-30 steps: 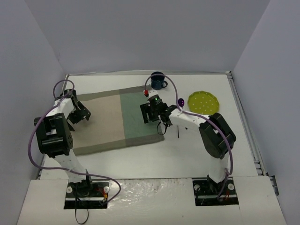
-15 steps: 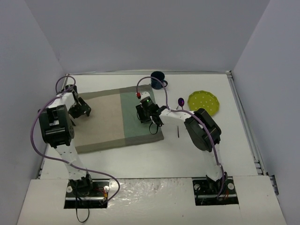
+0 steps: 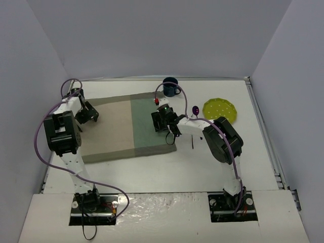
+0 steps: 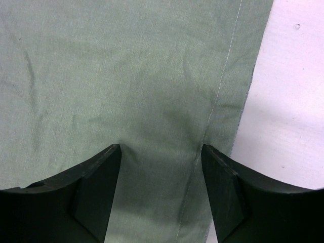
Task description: Set the dinner table for one person
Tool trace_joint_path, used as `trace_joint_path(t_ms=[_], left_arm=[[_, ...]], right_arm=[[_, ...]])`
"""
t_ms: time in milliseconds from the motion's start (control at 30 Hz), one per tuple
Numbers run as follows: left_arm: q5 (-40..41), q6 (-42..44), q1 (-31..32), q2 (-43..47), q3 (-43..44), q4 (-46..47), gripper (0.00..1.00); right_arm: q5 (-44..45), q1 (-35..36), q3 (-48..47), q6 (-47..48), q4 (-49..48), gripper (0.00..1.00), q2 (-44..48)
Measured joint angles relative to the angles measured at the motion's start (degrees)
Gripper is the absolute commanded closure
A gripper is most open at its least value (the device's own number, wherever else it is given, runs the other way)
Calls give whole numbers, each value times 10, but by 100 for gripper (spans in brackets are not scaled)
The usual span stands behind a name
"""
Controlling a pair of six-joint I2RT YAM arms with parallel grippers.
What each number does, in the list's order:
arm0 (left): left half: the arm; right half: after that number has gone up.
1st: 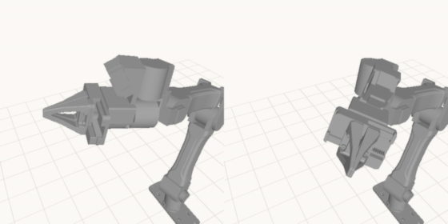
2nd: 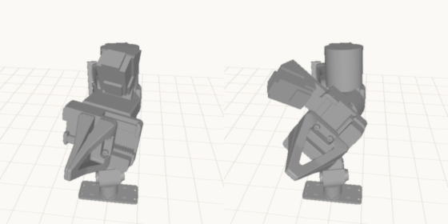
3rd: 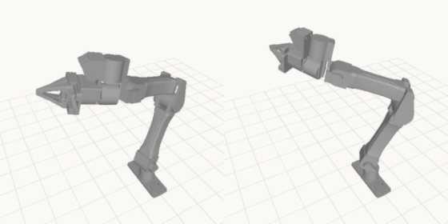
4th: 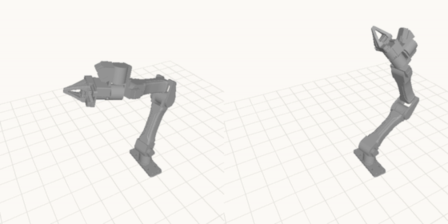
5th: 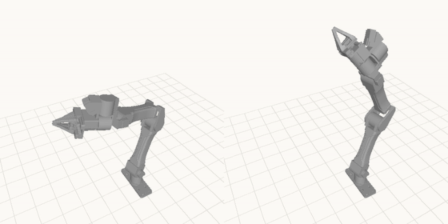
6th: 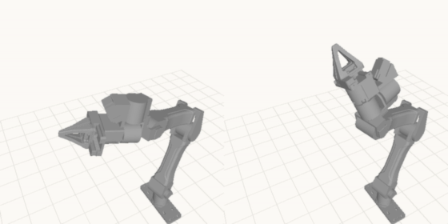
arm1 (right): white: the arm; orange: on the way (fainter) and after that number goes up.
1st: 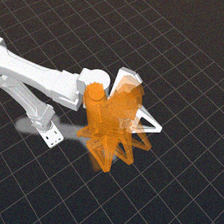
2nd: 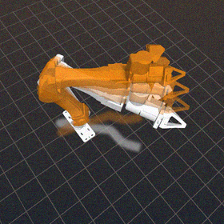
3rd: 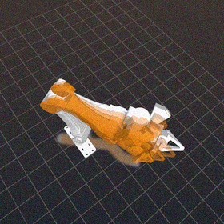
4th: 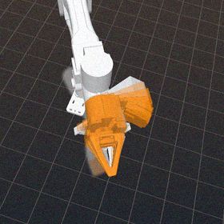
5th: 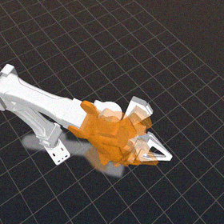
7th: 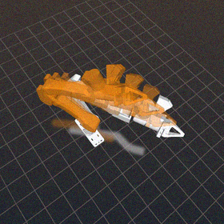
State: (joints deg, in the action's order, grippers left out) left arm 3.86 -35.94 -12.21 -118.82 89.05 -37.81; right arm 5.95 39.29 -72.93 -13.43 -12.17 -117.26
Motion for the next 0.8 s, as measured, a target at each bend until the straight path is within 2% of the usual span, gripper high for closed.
trace_joint_path(t_ms=[200, 367, 500, 667, 800], left_arm=[[8, 8, 0, -26, 43, -14, 6], [31, 27, 1, -81, 137, -41, 25], [52, 44, 1, -129, 216, -61, 26], [75, 74, 1, -219, 379, -114, 26], [76, 86, 0, -274, 475, -138, 26]], right_arm=[[-4, 0, -46, 6, 31, 47, -25], [-15, -1, -112, 14, 41, 52, -69], [-27, -3, -162, 16, 49, 53, -101], [-48, -3, -229, 17, 61, 52, -142], [-58, -5, -246, 14, 65, 49, -151]])
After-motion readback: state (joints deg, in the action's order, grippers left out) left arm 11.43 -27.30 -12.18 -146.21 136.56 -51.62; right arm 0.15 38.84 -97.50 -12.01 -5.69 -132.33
